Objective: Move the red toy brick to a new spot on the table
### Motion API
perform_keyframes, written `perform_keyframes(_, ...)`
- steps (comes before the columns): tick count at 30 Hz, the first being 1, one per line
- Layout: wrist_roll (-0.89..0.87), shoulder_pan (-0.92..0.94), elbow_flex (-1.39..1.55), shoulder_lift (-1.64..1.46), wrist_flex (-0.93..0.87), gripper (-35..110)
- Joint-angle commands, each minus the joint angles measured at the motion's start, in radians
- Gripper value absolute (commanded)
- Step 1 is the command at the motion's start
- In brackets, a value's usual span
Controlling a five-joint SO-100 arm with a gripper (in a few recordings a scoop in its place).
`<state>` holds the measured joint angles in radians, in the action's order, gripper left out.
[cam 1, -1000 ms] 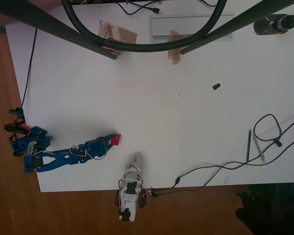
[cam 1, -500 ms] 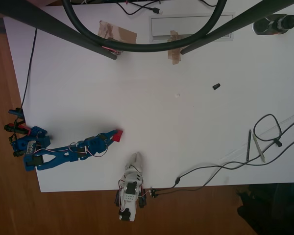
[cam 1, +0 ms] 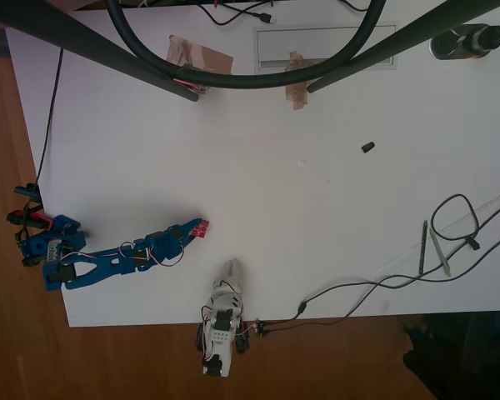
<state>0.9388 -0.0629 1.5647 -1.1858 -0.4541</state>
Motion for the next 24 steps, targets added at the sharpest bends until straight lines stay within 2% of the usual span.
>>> perform_keyframes(1, 0.017, 0.021, -0.091, -0.097, -0.029, 26)
perform_keyframes(8, 0.130, 0.104, 0.138, -0.477, -0.147, 25)
perform_keyframes(11, 0.249, 0.166, 0.449, -0.765, -0.210, 22)
perform_keyframes(17, 0.497, 0.242, 1.201, -1.379, -0.296, 5)
perform_keyframes(20, 0.511, 0.216, 1.401, -1.635, -0.428, 0)
perform_keyframes(24, 0.433, 0.161, 1.545, -1.842, -0.518, 0)
